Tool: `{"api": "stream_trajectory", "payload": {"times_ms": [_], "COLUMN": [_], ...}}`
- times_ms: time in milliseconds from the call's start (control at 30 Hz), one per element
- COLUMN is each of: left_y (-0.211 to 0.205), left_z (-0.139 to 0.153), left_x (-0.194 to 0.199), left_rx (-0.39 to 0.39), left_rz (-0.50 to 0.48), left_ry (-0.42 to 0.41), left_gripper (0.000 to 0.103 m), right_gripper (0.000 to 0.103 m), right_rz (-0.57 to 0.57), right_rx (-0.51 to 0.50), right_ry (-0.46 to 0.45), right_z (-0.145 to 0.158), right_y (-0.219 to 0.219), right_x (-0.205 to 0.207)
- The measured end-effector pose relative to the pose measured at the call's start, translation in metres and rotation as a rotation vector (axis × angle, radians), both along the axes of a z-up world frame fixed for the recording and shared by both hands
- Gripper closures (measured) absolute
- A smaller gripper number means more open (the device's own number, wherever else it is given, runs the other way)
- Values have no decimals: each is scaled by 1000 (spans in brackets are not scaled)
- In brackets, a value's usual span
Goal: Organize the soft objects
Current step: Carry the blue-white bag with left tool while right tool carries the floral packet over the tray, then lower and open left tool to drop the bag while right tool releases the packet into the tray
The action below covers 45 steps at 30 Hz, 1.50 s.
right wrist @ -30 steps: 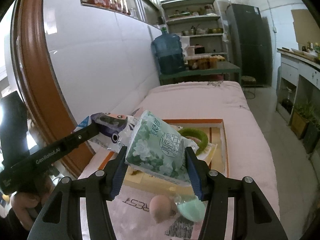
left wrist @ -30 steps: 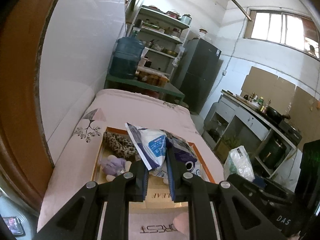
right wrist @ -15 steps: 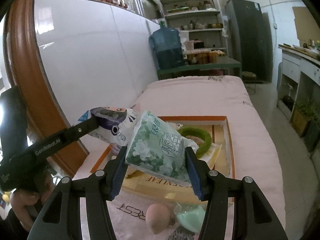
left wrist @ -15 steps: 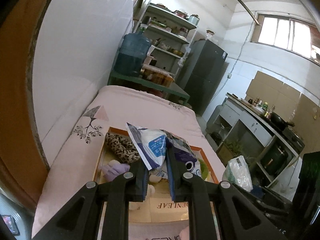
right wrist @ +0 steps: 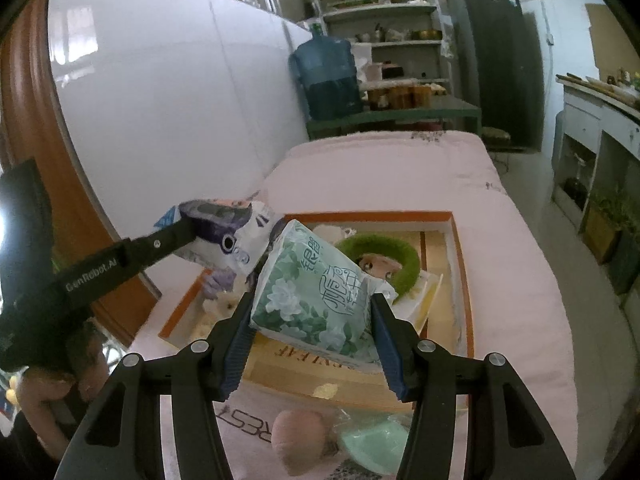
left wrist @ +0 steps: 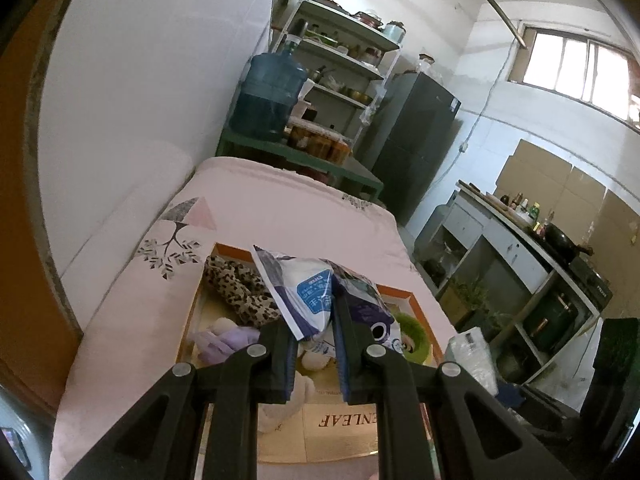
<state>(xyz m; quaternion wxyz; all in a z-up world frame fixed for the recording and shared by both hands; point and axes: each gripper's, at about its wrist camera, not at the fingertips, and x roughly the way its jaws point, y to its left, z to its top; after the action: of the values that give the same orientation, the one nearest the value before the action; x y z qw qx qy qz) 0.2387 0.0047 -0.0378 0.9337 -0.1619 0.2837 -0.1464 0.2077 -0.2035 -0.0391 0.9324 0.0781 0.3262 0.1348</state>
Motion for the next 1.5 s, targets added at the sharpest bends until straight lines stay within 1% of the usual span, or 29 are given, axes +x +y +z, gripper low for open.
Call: {"api": "stream_trajectory", "payload": {"times_ms": [100, 267, 367, 533, 767, 900, 1000, 1100, 1167, 1200, 1233, 1500], "left_y": [-5, -13, -14, -14, -14, -11, -12, -11, -9, -8, -6, 2], "left_z": [-7, -21, -30, -39, -49, -54, -55, -55, -55, -54, -53, -45], "left_x": [4, 11, 15, 21, 27, 31, 31, 32, 31, 30, 29, 24], "left_rx": [13, 49, 54, 62, 67, 42, 48, 55, 51, 48, 44, 49], "left_rz": [-4, -13, -18, -19, -22, -32, -39, -36, -22, -15, -11, 24], "left_ry": [19, 49, 70, 92, 117, 141, 138, 147, 147, 142, 136, 109], "left_gripper": [87, 87, 87, 87, 86, 84, 82, 76, 65, 56, 50, 46], "right_gripper": [46, 46, 46, 46, 46, 45, 43, 42, 41, 40, 39, 35], "right_rz": [6, 25, 35, 41, 52, 58, 60, 58, 57, 58, 59, 67], "right_rx": [-41, -78, -97, -118, -150, -168, -163, -153, -148, -148, -148, -140], "right_ry": [40, 120, 140, 169, 180, 191, 194, 193, 193, 194, 195, 191], "right_z": [-10, -30, -38, -49, -56, -60, -61, -61, -61, -61, -61, -59], "right_y": [6, 13, 18, 21, 27, 32, 33, 33, 32, 32, 32, 33], "right_x": [7, 20, 23, 32, 41, 42, 41, 40, 40, 40, 39, 36]}}
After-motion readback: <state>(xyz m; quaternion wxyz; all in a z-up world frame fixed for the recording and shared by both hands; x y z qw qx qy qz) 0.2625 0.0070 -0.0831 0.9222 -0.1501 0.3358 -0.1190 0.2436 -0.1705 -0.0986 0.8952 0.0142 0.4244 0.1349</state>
